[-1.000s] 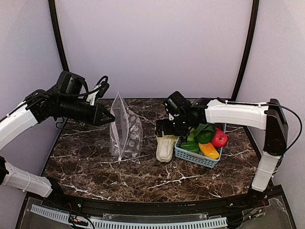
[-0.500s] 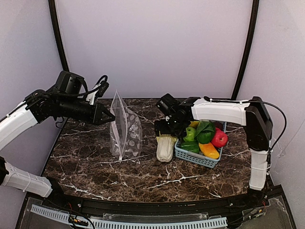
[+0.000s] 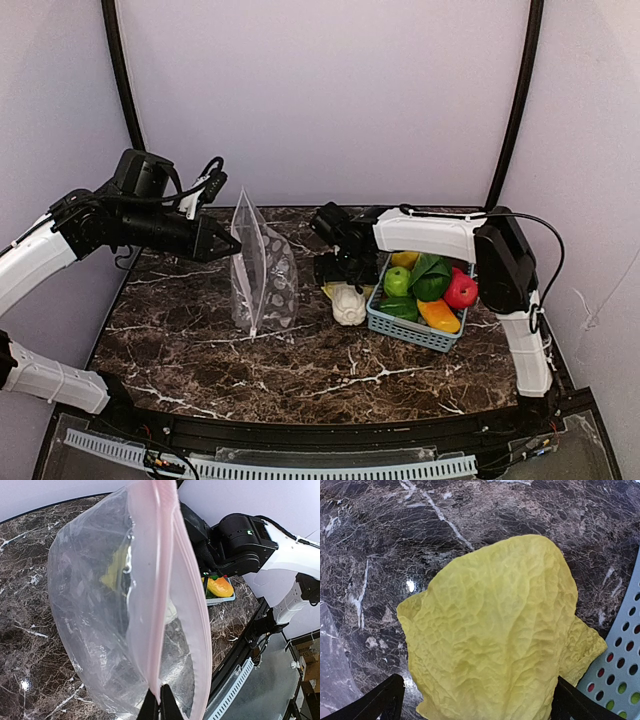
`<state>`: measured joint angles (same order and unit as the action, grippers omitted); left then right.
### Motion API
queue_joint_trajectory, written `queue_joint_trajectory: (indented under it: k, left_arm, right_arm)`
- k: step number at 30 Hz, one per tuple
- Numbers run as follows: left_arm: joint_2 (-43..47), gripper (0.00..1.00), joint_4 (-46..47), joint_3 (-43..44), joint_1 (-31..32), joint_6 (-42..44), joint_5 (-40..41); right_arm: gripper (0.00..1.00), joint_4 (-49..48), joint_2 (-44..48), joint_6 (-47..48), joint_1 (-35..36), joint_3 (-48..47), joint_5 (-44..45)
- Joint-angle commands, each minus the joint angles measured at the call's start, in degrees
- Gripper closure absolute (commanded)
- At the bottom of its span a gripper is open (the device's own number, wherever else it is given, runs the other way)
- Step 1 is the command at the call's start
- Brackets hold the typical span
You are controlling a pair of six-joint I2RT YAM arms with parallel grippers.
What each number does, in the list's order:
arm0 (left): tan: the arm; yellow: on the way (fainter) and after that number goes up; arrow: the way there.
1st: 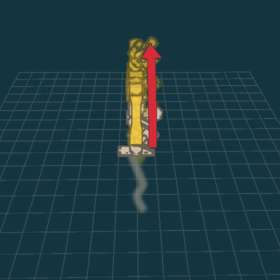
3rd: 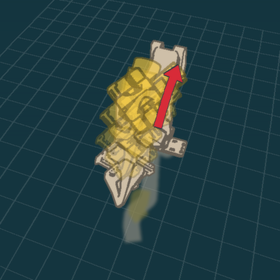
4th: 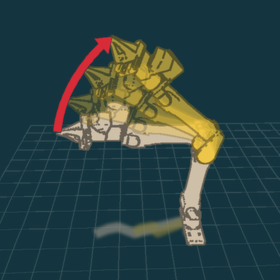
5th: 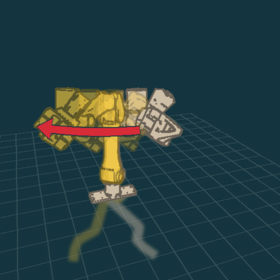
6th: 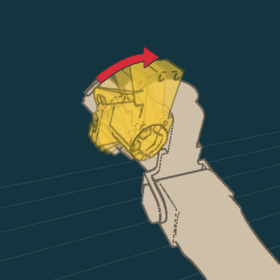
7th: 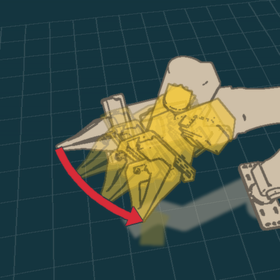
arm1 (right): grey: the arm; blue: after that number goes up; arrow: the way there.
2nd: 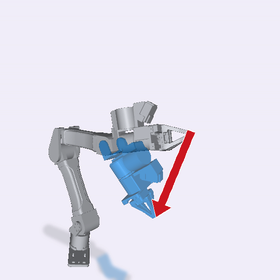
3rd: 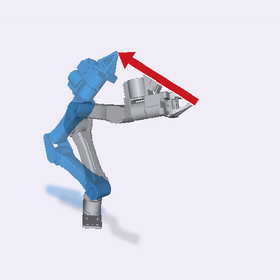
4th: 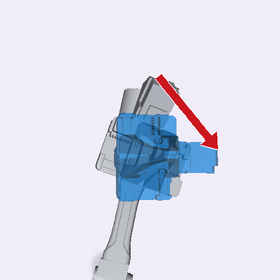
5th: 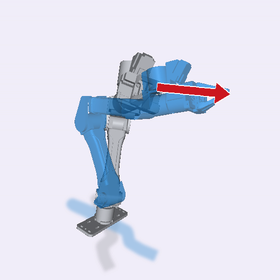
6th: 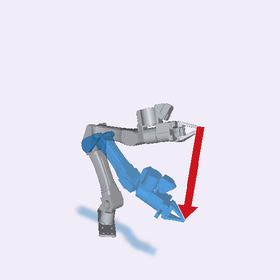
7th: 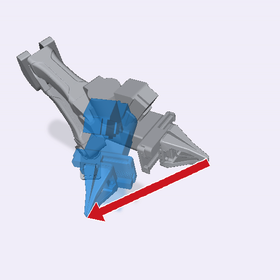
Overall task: Place the food in the zip-top bag and seal the zipper
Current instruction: Pick up the fake vegetable from the center of the board.
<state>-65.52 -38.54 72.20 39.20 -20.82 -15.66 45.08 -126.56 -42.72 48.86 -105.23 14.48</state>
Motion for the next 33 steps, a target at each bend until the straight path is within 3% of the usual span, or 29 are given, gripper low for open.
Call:
queue_joint_trajectory:
  k: [1,5,10,15,20,26,33]
  left_arm:
    - [1.3,0.99,0.8,-0.8,-0.4,-0.6,-0.8]
    - [1.7,0.99,1.3,-0.9,-0.4,-1.1,-0.9]
    - [1.9,0.99,1.6,-0.6,-0.4,-1.4,-1.4]
    - [2.0,0.99,1.7,-0.4,-0.5,-1.7,-1.8]
    - [2.1,0.99,1.2,-0.3,-0.5,-2.1,-2.4]
    - [2.4,0.99,0.9,-0.5,-0.6,-2.9,-3.2]
    - [0.6,0.99,2.8,-1.0,-0.9,-5.0,-5.8]
  right_arm:
    - [0.01,3.3,-4.6,-0.3,-0.6,-2.6,1.1]
    - [0.10,4.3,-6.5,0.5,-0.6,-4.0,2.5]
    - [0.33,4.3,-6.7,1.2,-0.6,-4.2,2.1]
    - [0.72,2.4,-3.6,1.7,-0.7,-5.1,0.6]
    - [0.99,-0.8,2.2,2.5,-1.1,-5.4,-2.1]
    - [1.00,-8.8,14.5,4.2,-1.4,-1.3,-5.6]
    - [1.00,-21.1,30.7,7.0,-1.3,10.2,-10.3]
